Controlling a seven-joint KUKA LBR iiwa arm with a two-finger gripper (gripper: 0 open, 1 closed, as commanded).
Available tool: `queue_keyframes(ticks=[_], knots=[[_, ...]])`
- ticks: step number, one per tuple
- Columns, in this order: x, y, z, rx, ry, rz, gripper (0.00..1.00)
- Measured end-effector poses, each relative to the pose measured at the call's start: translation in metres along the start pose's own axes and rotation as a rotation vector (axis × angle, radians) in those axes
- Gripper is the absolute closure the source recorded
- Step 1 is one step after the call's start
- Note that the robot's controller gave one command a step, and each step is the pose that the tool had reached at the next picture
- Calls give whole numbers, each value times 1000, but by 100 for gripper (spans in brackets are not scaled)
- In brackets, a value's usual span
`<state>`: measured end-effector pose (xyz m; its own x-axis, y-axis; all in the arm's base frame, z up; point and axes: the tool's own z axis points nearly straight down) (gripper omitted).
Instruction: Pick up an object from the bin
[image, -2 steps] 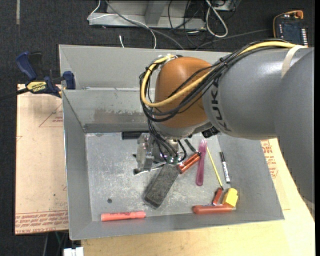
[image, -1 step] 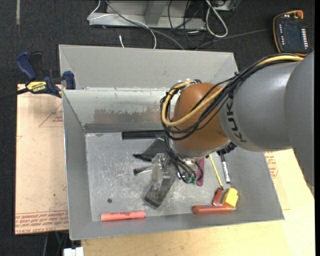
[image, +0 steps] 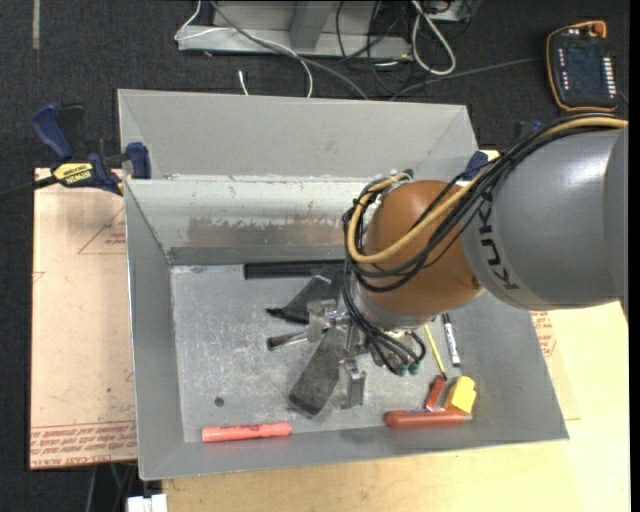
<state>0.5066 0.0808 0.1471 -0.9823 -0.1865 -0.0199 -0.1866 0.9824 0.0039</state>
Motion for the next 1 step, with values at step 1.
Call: queue_keyframes(ticks=[1], knots=[[0, 0, 0, 0, 0, 0, 0]])
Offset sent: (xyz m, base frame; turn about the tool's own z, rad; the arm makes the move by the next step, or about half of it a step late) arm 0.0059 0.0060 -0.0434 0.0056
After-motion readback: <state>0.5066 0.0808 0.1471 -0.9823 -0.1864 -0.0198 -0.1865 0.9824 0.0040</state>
